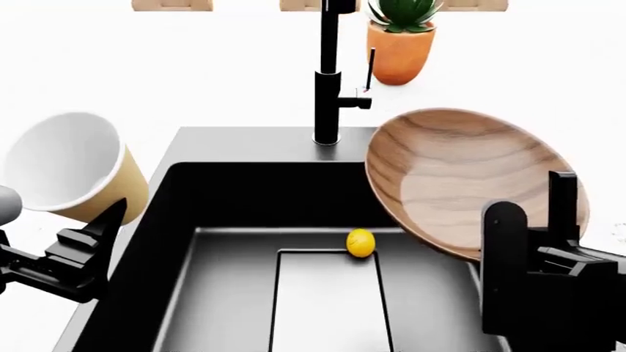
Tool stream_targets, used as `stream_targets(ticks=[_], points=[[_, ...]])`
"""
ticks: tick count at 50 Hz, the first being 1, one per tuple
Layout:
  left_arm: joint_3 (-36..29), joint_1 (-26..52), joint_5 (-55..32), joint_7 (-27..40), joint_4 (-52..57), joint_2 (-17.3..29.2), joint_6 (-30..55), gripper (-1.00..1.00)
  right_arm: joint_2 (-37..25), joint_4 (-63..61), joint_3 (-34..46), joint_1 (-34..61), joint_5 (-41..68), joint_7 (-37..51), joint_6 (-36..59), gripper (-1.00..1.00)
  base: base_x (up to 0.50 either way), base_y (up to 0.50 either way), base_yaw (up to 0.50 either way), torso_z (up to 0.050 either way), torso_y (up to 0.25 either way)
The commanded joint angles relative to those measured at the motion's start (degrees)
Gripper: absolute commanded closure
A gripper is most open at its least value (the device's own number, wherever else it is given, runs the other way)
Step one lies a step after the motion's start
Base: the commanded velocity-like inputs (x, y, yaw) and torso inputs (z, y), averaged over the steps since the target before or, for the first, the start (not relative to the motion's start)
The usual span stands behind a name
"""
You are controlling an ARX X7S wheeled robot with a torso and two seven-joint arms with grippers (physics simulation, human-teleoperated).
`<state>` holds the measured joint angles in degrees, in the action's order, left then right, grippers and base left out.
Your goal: Pick the bowl and cup and place them in the sink. Then turn on the water.
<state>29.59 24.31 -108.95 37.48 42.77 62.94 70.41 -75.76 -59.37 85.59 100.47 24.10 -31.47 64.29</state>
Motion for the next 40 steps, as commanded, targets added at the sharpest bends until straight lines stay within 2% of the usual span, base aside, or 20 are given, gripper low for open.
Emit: stream_targets(ticks=[1,10,18,27,34,40], points=[[0.2,-0.3,-0.3,0.2,0.0,-0.1,-0.5,1.0,0.6,0.3,0.0,1.7,-0.8,1.0,-0.4,1.0,0.0,0.0,0.0,0.0,0.0],[-0.1,-0.3,0.6,-0.2,0.0,-0.5,-0.4,1.0,1.0,0.9,1.3,1.2,-1.3,1.5,-1.0,1.0,0.0,0.0,0.0,0.0,0.0],[0.2,-0.8,0.4,-0.3,0.4,-0.6,-0.5,1.0,3.9,2.7,3.6,-0.6,-2.6,2.2,-1.9,1.0,0.0,0.0,0.0,0.0,0.0],[-0.4,-0.7,0.9,-0.2,0.6,-0.8,-0.7,1.0,11.2,6.1,7.0,-1.9,-6.1,1.4,-5.1,1.0,0.0,0.0,0.0,0.0,0.001],[0.1,-0.5,-3.4,2.9,0.6,2.1,-2.8,1.0,18.5,11.7,10.2,-3.0,-10.2,-0.2,-12.1,1.0,0.0,0.0,0.0,0.0,0.0],[1.3,-1.1,-4.0,3.9,0.0,2.7,-3.0,1.0,23.0,16.0,11.1,-4.0,-11.4,-0.8,-16.7,1.0,0.0,0.0,0.0,0.002,0.0]])
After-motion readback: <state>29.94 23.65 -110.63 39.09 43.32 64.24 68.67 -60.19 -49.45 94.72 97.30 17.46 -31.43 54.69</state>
